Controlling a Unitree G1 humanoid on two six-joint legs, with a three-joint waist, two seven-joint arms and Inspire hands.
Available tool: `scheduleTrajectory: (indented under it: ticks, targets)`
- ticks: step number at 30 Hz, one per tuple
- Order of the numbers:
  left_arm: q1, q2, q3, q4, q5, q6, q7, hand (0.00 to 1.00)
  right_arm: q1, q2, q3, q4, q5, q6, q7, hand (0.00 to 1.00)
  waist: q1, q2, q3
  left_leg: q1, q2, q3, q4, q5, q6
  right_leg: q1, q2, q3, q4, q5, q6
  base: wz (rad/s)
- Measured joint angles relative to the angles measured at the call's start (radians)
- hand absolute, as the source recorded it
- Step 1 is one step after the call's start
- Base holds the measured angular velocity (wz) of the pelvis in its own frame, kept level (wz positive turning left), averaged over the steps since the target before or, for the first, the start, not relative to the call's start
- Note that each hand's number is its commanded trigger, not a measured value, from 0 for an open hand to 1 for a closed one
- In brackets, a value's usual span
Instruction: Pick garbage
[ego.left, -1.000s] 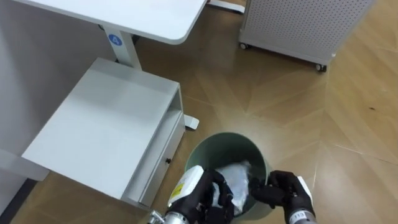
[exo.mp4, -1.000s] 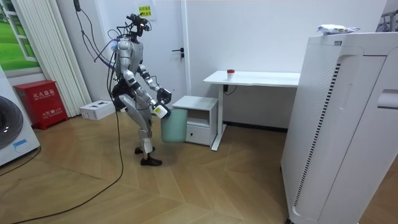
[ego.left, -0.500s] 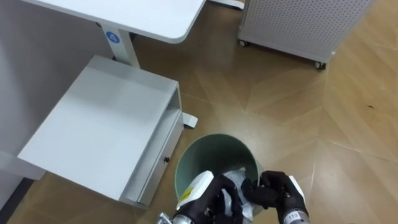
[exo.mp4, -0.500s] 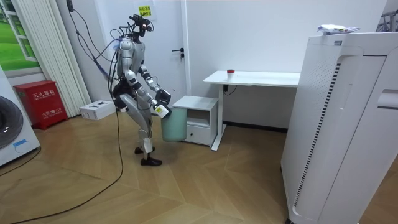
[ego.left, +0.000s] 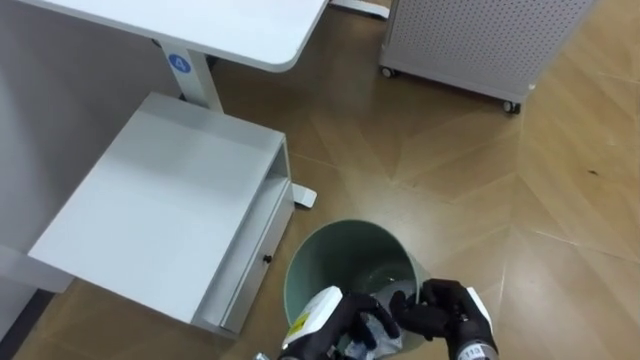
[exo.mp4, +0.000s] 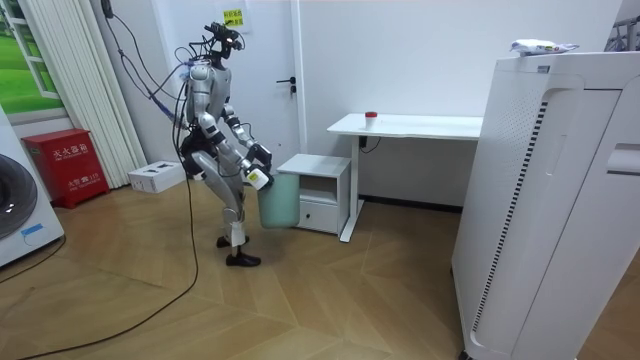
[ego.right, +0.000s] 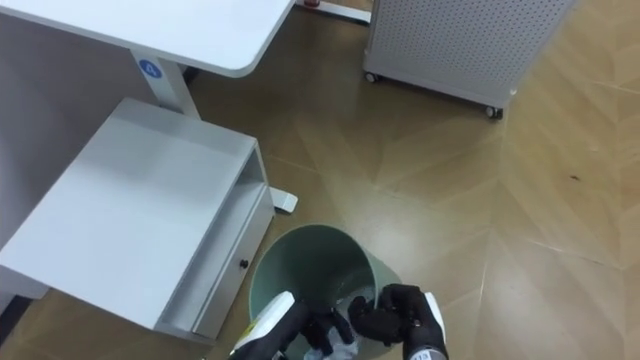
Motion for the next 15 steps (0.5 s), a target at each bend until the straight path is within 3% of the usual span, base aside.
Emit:
scheduleTrajectory:
  ticks: [15]
  targets:
    - [0.015,0.010,0.037,0.011,0.001,-0.002,0.098,0.00,0.016,0.010,-0.003,0.000,0.011,-0.002,-0.022,1.00,0.006,0.005,-0.0026,0.022,0.000,0.006,-0.003,0.001,0.000,0.016,-0.005,-0.005,0.004,0.000,-0.005,0.00]
